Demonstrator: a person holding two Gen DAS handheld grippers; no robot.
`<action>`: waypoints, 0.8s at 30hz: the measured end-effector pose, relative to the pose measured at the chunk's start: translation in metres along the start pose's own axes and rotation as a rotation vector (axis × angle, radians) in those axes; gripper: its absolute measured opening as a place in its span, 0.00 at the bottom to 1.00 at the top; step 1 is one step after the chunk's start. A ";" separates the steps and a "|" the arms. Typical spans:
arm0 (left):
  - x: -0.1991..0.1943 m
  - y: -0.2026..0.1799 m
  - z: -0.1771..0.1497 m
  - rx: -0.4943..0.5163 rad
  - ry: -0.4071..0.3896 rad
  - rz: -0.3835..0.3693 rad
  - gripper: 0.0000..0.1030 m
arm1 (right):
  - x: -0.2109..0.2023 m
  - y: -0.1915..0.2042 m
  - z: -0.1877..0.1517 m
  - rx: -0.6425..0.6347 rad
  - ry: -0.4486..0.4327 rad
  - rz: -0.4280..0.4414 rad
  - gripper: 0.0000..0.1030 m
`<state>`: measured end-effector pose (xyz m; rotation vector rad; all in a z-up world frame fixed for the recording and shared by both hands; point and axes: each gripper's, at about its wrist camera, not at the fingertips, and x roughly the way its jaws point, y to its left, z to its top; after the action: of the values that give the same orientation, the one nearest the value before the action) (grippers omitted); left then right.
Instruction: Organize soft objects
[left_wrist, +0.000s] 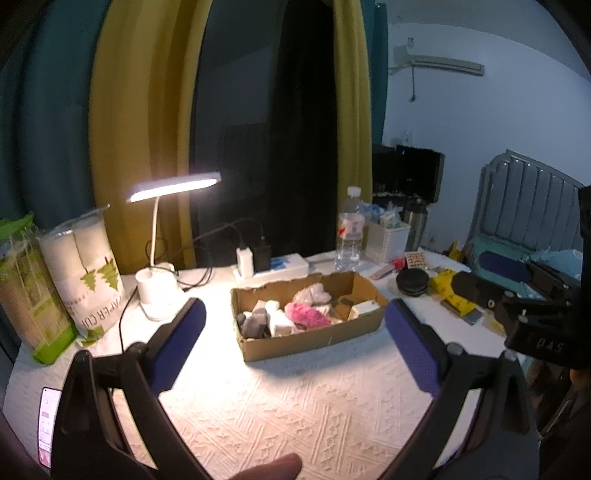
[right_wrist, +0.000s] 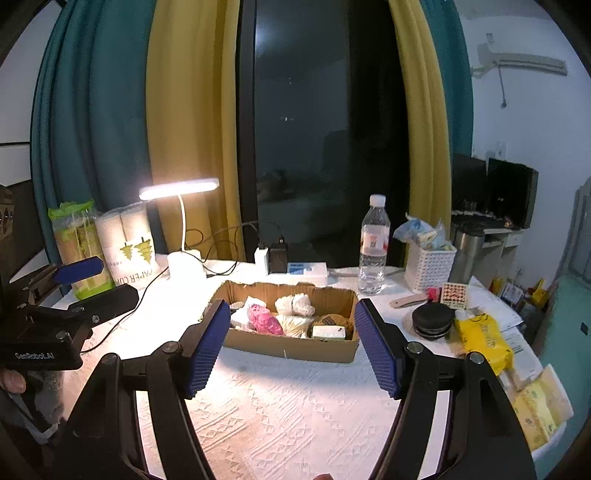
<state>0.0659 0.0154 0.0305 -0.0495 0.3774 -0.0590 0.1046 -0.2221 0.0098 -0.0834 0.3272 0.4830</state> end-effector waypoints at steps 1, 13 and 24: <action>-0.004 -0.001 0.001 0.001 -0.006 -0.004 0.96 | -0.005 0.001 0.000 0.000 -0.009 -0.005 0.77; -0.033 -0.008 0.007 0.015 -0.060 -0.022 0.96 | -0.041 0.005 0.005 -0.006 -0.070 -0.033 0.78; -0.034 -0.008 0.007 0.011 -0.067 -0.021 0.96 | -0.042 0.004 0.005 -0.009 -0.072 -0.038 0.78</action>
<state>0.0362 0.0099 0.0504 -0.0441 0.3100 -0.0802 0.0693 -0.2366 0.0288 -0.0805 0.2529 0.4486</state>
